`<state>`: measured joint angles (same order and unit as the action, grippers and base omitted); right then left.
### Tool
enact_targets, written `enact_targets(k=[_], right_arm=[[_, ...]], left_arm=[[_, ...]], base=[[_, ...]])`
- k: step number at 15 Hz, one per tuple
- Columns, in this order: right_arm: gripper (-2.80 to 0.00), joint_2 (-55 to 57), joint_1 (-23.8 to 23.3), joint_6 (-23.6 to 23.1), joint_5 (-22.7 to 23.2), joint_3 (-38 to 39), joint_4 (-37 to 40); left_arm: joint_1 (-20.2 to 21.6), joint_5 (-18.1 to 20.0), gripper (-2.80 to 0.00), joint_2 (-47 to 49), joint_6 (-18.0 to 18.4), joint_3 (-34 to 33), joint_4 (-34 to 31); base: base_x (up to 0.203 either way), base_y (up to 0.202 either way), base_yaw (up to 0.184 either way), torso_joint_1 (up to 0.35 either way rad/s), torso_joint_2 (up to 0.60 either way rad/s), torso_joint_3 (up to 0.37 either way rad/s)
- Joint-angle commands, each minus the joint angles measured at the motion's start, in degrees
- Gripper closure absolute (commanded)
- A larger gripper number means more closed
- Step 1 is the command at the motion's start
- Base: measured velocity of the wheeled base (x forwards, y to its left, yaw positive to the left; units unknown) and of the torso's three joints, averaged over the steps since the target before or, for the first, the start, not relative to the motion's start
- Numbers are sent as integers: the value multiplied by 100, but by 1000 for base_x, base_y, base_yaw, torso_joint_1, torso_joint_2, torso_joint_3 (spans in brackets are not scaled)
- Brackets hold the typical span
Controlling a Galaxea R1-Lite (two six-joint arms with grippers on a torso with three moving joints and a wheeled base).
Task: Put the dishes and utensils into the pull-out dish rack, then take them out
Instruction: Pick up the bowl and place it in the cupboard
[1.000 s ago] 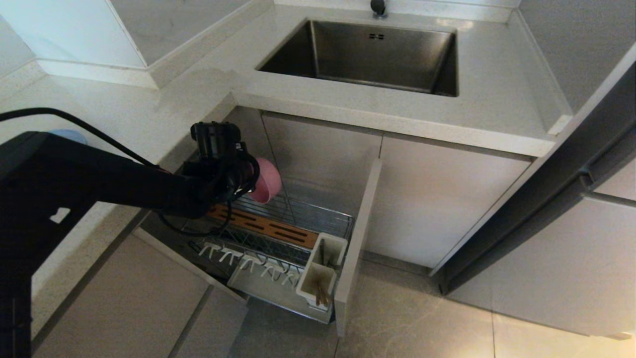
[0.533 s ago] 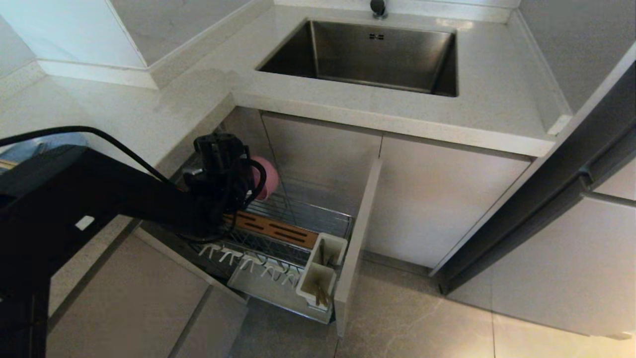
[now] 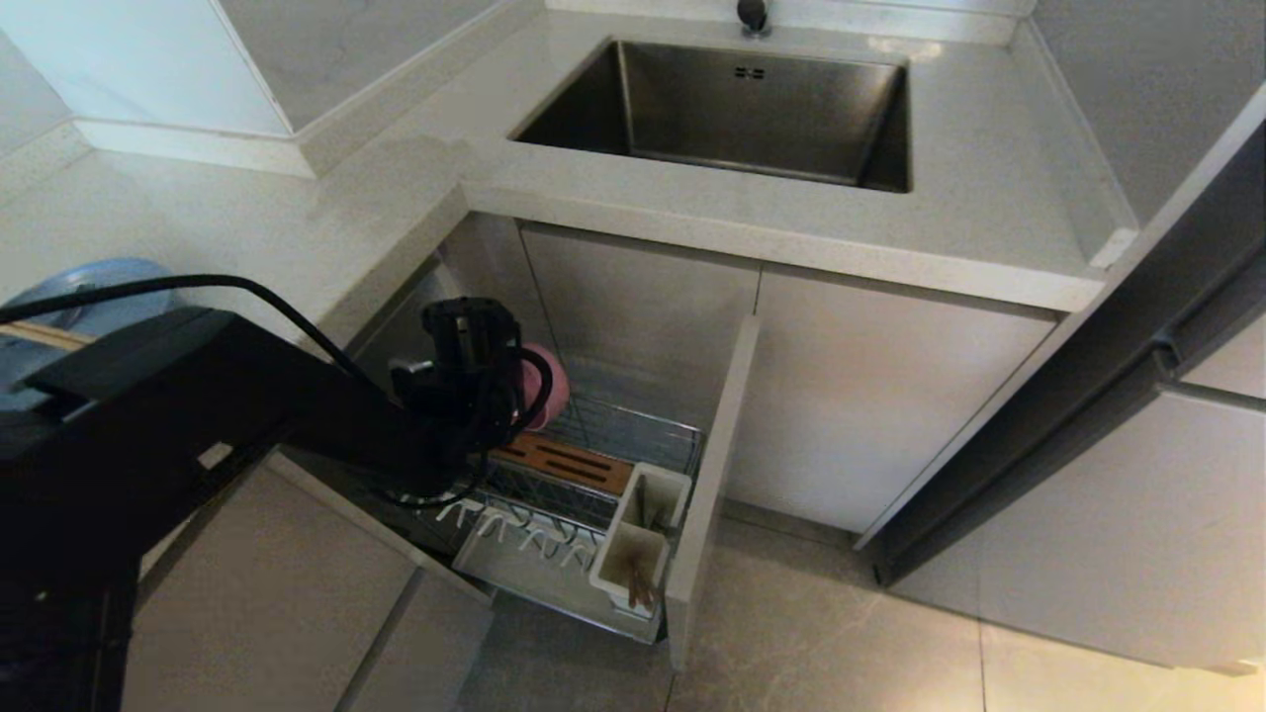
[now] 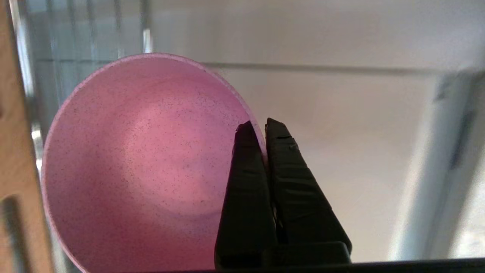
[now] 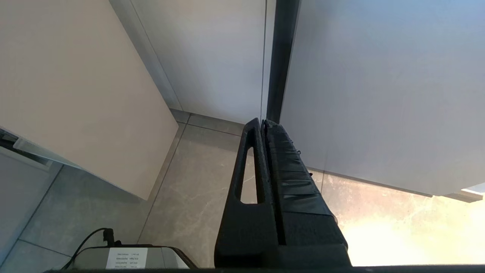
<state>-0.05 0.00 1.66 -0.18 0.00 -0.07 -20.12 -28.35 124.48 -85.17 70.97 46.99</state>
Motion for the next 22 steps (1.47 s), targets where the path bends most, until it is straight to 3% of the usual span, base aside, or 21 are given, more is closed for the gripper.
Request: enact_targets(k=[1, 6, 12, 17, 22], right_arm=[[0, -4, 0, 1, 1, 0, -1], [0, -4, 0, 1, 1, 0, -1], [0, -4, 0, 1, 1, 0, -1], [0, -4, 0, 1, 1, 0, -1], [0, -4, 0, 1, 1, 0, -1]], left_arm=[[-58, -13, 0, 158, -36, -13, 29], [-115, 1, 0, 322, -26, 40, 61], [-124, 188, 0, 434, -18, 152, 570], [-150, 398, 0, 619, 115, 330, 728], [-203, 558, 0, 781, 466, 427, 734]], base=[[0, 0, 0, 0, 0, 0], [0, 0, 0, 0, 0, 0], [0, 0, 0, 0, 0, 0], [0, 0, 0, 0, 0, 0], [0, 0, 0, 0, 0, 0]])
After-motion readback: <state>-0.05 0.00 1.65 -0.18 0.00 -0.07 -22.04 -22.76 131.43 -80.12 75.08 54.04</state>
